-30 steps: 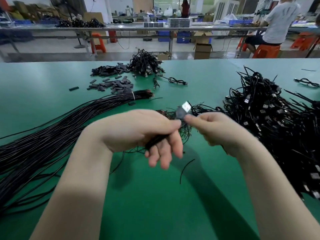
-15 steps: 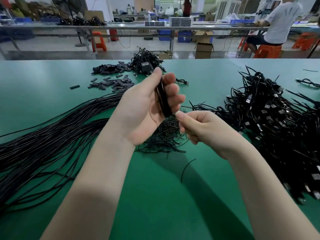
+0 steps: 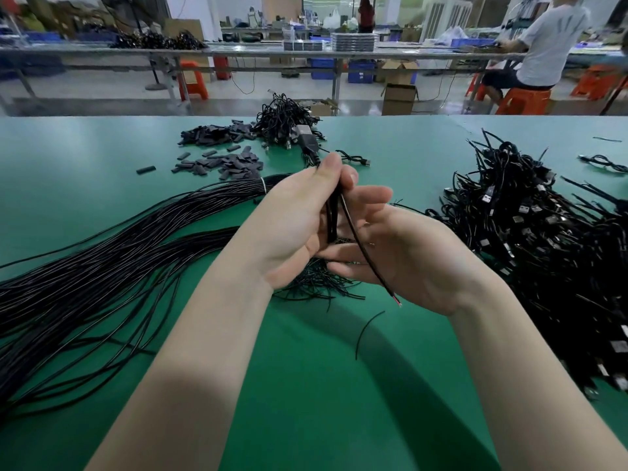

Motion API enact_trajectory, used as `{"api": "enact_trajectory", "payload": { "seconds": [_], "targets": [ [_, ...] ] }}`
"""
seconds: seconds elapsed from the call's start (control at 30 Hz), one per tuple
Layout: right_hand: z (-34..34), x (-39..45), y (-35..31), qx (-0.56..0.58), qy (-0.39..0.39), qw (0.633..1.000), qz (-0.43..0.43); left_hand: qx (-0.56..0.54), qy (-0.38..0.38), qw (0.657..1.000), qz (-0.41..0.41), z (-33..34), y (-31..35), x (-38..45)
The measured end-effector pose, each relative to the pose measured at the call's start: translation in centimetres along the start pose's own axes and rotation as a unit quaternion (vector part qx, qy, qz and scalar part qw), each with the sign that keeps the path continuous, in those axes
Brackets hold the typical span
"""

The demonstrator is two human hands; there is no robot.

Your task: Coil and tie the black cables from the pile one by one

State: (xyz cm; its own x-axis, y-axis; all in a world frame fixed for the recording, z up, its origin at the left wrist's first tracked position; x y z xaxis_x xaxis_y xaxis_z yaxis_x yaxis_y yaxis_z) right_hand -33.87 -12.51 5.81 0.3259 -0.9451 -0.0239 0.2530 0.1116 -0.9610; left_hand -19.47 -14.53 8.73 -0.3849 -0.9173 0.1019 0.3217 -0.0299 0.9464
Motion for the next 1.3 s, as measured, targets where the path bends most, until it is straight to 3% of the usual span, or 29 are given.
{"api": "enact_trajectory", "payload": {
  "seconds": [0.2, 0.33, 0.43, 0.57, 0.67, 0.77, 0.87, 0.93, 0.97, 1.0, 1.07, 1.13, 1.2, 1.3],
  "targets": [
    [-0.1, -0.1, 0.6, -0.117, 0.031, 0.991, -0.051, 0.003, 0.008, 1.000, -0.004, 0.5, -0.7, 0.1],
    [0.1, -0.5, 0.9, -0.175, 0.111, 0.969, -0.135, -0.031, -0.002, 0.999, -0.035, 1.3, -1.7, 0.0],
    [-0.2, -1.3, 2.1, -0.198, 0.120, 0.968, -0.098, -0.077, -0.009, 0.991, -0.110, 1.1, -2.5, 0.0],
    [-1.2, -2.2, 4.2, -0.366, 0.155, 0.917, -0.032, 0.009, 0.034, 0.976, -0.216, 0.4, -4.3, -0.7],
    [-1.4, -2.9, 5.1, -0.425, 0.127, 0.896, -0.025, 0.107, 0.047, 0.958, -0.262, 0.0, -5.3, -1.6],
    [-1.3, -3.4, 5.8, -0.471, 0.139, 0.871, -0.011, 0.064, 0.073, 0.958, -0.271, 0.1, -5.4, -2.4],
    [-1.7, -3.3, 6.4, -0.558, 0.196, 0.806, -0.009, 0.044, 0.090, 0.960, -0.263, 0.0, -5.5, -3.1],
    [-2.3, -3.5, 6.3, -0.579, 0.248, 0.777, 0.003, 0.179, 0.119, 0.958, -0.187, -0.6, -5.6, -3.6],
    [-2.8, -3.8, 6.1, -0.571, 0.254, 0.781, 0.019, 0.313, 0.141, 0.933, -0.106, -1.2, -5.7, -3.8],
    [-3.2, -4.1, 6.0, -0.547, 0.238, 0.802, 0.038, 0.456, 0.152, 0.877, 0.001, -1.7, -5.8, -4.0],
    [-3.8, -4.6, 5.8, -0.462, 0.181, 0.863, 0.096, 0.629, 0.040, 0.756, 0.178, -1.9, -6.7, -4.4],
    [-4.0, -5.0, 5.4, -0.420, 0.117, 0.885, 0.160, 0.685, -0.096, 0.676, 0.256, -1.4, -8.2, -4.6],
    [-4.2, -5.2, 4.8, -0.446, 0.060, 0.868, 0.208, 0.700, -0.101, 0.647, 0.284, -1.3, -9.6, -4.6],
    [-4.7, -5.2, 3.8, -0.465, 0.021, 0.849, 0.249, 0.696, -0.065, 0.664, 0.265, -0.9, -10.2, -4.4]
  ]
}}
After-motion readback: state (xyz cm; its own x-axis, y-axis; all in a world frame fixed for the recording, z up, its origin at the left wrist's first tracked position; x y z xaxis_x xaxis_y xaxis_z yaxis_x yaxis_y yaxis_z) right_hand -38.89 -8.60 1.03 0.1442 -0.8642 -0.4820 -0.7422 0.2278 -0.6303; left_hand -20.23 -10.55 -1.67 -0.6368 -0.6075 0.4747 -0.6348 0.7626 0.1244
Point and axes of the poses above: each hand's wrist, its own x-axis towards the middle knuckle, its own z-axis out of the palm, y = z × x, the point moved 1 cm from there along x, towards the middle knuckle, and after that the axes turned 7 degrees about y, right-handed, at the moved point
